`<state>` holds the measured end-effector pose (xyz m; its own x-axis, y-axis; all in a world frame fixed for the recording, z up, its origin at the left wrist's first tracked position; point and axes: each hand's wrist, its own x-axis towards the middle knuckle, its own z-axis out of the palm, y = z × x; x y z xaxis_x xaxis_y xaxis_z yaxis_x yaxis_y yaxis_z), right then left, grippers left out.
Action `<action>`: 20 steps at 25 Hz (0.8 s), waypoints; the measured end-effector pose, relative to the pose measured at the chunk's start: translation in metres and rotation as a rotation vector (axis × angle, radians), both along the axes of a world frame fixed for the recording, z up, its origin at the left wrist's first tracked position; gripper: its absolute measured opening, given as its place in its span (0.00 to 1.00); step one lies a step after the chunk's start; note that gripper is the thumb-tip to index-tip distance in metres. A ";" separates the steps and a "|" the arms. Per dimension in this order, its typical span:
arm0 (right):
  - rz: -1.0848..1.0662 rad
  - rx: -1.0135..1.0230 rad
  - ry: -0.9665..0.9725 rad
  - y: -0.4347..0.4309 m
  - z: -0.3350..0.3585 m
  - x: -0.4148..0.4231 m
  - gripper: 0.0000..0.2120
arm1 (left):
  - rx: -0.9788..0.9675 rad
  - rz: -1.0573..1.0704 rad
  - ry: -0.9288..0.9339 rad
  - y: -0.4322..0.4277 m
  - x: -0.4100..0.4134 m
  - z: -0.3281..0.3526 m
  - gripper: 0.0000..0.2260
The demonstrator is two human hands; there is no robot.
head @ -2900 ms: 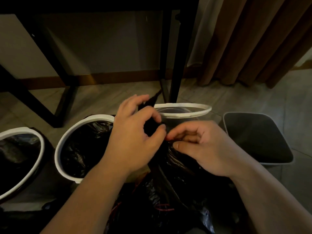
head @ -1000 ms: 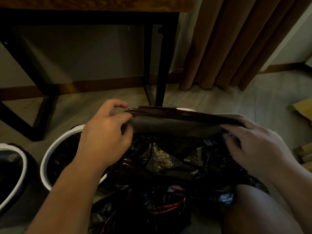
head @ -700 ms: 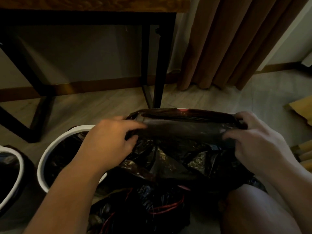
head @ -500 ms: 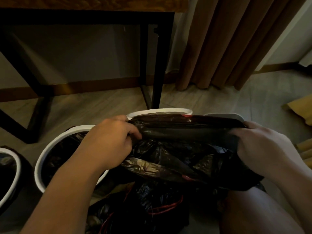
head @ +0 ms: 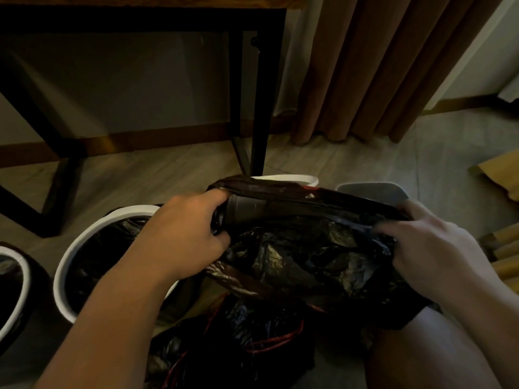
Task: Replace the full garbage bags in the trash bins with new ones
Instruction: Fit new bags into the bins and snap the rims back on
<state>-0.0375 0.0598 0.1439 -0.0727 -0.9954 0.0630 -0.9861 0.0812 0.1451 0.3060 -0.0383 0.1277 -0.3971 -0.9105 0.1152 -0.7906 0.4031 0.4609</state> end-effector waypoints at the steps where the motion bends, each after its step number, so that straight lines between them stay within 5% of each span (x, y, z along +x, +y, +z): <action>1: -0.018 0.026 0.008 0.000 0.002 0.002 0.17 | -0.018 0.011 0.051 0.000 -0.001 0.000 0.14; 4: -0.059 0.085 0.039 -0.003 -0.002 0.004 0.19 | -0.126 0.017 0.152 -0.001 -0.007 -0.002 0.10; 7: -0.144 0.072 -0.193 -0.006 -0.009 0.006 0.21 | -0.081 0.045 0.136 -0.002 -0.011 -0.007 0.17; 11: -0.013 -0.124 -0.076 -0.005 -0.005 0.005 0.22 | -0.016 0.003 -0.028 -0.003 -0.016 -0.010 0.17; 20: 0.051 -0.192 -0.033 -0.005 -0.024 -0.001 0.18 | -0.002 0.069 -0.044 0.002 -0.018 -0.016 0.27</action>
<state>-0.0382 0.0549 0.1200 -0.0278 -0.9677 0.2507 -0.9936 0.0543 0.0993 0.2884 -0.0362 0.1121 -0.3381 -0.9357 0.1006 -0.8362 0.3477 0.4241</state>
